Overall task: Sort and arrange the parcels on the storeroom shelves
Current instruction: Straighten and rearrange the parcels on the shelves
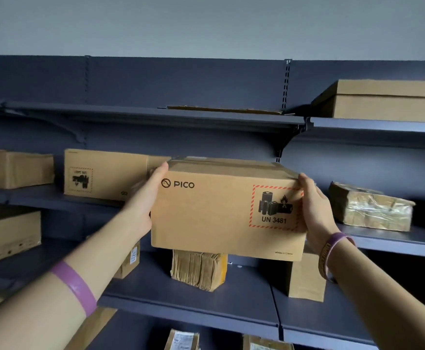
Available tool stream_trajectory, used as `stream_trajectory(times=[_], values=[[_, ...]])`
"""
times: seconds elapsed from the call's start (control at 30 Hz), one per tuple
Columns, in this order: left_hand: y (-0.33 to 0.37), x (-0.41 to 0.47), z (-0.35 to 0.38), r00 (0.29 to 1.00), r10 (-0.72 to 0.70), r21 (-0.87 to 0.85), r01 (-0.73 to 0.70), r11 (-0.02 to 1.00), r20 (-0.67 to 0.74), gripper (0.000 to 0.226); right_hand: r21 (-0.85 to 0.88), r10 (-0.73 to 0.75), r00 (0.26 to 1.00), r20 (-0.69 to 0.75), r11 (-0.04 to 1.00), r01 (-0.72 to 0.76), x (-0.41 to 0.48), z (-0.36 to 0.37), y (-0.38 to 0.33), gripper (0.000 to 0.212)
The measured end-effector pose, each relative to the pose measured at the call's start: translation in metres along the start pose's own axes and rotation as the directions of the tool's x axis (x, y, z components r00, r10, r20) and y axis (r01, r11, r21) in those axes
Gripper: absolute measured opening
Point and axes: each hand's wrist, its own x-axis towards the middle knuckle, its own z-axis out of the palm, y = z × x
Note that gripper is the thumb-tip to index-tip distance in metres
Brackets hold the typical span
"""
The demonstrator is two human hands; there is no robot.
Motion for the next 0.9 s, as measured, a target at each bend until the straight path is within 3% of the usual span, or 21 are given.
stream_trajectory(times=[0.2,0.27,0.4,0.47,0.6,0.77,0.9], values=[[0.019,-0.067,-0.009,0.996,0.088,-0.005,-0.088,0.996,0.028,0.053,0.07,-0.057,0.996,0.066,0.996,0.052,-0.046,-0.045,-0.023,0.023],[0.022,-0.08,-0.022,0.985,0.118,0.059,-0.126,0.99,0.128,0.069,0.138,-0.081,0.98,0.182,0.989,0.056,-0.054,-0.062,-0.022,0.013],[0.014,-0.1,-0.044,0.937,0.062,0.1,-0.102,0.99,0.345,0.086,0.175,-0.064,0.915,0.399,0.984,-0.007,-0.074,-0.08,-0.023,0.051],[0.008,-0.108,-0.05,0.92,0.026,0.164,-0.097,0.982,0.39,0.087,0.153,-0.064,0.899,0.433,0.988,-0.003,-0.079,-0.082,-0.023,0.056],[-0.005,-0.113,-0.053,0.95,0.007,0.193,-0.071,0.979,0.312,0.1,0.129,-0.088,0.924,0.372,0.991,0.042,-0.084,-0.078,-0.01,0.041],[-0.009,-0.118,-0.043,0.969,0.048,0.273,-0.116,0.955,0.241,0.068,0.114,-0.098,0.958,0.271,0.991,0.069,-0.084,-0.078,0.01,0.053],[0.006,-0.116,-0.035,0.982,0.052,0.301,-0.106,0.948,0.181,0.101,0.033,-0.105,0.95,0.292,0.994,0.1,-0.084,-0.077,0.019,0.057]])
